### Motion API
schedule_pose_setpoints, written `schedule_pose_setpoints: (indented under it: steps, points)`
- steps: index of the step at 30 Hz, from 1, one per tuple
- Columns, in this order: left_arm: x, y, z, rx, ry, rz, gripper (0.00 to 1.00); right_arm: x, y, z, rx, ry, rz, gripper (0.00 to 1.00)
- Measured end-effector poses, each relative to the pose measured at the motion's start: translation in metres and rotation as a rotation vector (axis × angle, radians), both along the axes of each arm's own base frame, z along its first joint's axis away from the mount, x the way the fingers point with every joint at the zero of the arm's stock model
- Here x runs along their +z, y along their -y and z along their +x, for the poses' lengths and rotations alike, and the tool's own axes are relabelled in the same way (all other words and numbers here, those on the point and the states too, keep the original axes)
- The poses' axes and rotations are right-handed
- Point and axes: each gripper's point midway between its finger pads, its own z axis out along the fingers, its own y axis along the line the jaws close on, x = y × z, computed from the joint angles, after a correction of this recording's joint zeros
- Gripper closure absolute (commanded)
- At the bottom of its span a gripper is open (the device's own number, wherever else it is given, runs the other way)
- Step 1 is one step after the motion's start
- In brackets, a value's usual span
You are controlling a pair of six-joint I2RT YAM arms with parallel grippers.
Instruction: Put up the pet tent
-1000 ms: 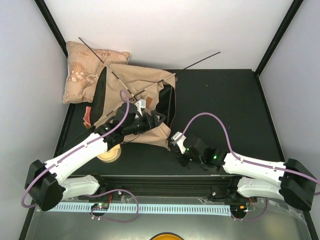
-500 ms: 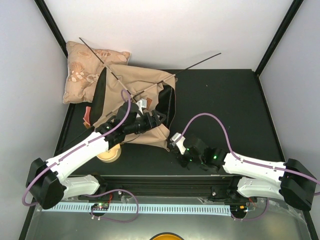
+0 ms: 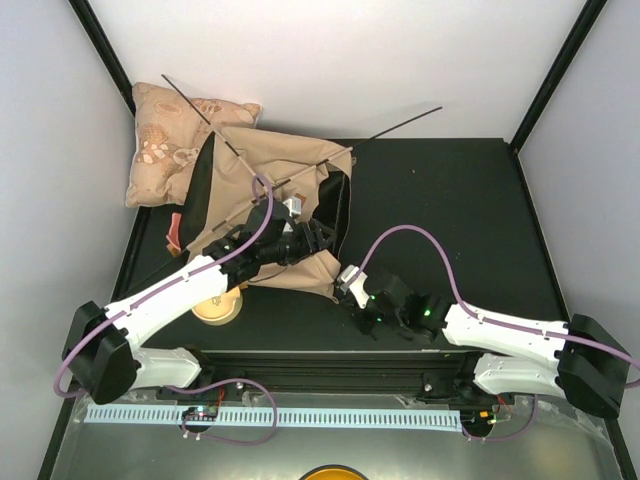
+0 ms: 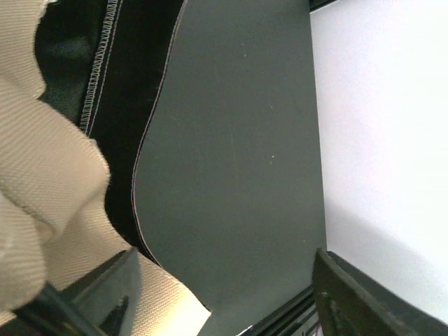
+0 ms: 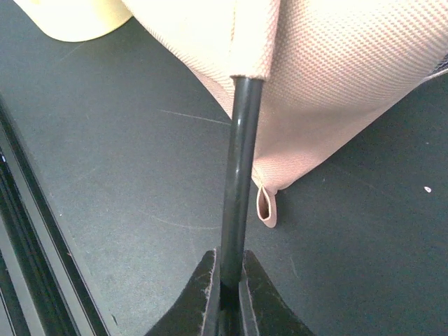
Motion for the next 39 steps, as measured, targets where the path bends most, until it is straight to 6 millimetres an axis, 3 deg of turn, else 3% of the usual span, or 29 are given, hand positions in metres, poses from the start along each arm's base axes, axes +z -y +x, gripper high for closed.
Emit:
schedule_pose_setpoints:
  steps: [8, 16, 19, 27, 39]
  points:
    - [-0.009, -0.005, 0.002, 0.035, -0.019, 0.033, 0.53, 0.001, -0.003, -0.001, 0.009, 0.003, 0.001, 0.99]
    - [-0.021, -0.020, 0.002, 0.118, -0.072, 0.101, 0.82, 0.002, -0.005, -0.004, 0.024, 0.010, -0.001, 0.99]
    - [-0.024, -0.024, 0.001, 0.135, -0.082, 0.115, 0.98, 0.002, -0.005, -0.005, 0.028, 0.011, -0.001, 0.98]
    - [-0.022, -0.028, 0.001, 0.150, -0.077, 0.121, 0.98, 0.005, -0.007, -0.006, 0.036, 0.016, 0.009, 0.86]
    - [-0.001, -0.036, 0.000, 0.129, 0.026, 0.137, 0.99, 0.053, -0.015, -0.009, 0.059, 0.097, 0.162, 0.71]
